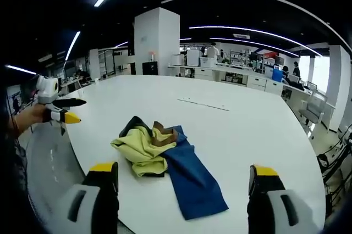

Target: Fold the garment on the visible template until the final outline fits inside the template.

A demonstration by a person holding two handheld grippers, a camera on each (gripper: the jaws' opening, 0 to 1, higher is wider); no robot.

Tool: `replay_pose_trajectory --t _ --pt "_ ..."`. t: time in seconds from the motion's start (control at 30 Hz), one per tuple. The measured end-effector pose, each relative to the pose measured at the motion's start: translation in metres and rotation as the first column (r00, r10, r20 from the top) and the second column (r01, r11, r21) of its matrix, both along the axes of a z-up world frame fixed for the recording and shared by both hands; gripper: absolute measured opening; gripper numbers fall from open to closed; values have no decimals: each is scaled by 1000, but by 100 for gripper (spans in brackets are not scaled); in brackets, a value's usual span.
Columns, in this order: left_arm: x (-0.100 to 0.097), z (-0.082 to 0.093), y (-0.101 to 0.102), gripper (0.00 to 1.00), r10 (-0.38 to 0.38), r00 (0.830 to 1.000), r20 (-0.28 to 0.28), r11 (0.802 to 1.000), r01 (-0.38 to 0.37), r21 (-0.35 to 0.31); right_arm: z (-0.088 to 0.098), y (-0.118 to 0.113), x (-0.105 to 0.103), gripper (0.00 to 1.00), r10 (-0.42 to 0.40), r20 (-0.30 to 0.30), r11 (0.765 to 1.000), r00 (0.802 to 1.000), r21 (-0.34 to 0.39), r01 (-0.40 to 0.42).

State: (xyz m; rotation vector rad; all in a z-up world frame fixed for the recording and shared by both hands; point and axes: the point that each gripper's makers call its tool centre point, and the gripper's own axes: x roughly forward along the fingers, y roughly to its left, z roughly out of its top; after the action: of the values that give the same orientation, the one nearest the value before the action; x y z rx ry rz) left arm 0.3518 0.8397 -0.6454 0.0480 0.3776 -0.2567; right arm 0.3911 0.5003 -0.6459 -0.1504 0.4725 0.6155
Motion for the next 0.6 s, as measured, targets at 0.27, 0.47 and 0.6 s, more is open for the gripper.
replay_pose_trajectory --t 0.27,0.47,0.6 --pt "6 10 -6 89 0 1000 22 1000 0 -9 5 0 3 95 10 -3 999 1000 31 -10" --pt "9 19 -11 84 4 999 33 1000 -3 -11 7 4 4 90 51 -10 998 999 35 -51" --pt "10 25 -15 81 -1 999 33 1000 1 -13 7 3 4 87 66 -20 997 998 49 -65"
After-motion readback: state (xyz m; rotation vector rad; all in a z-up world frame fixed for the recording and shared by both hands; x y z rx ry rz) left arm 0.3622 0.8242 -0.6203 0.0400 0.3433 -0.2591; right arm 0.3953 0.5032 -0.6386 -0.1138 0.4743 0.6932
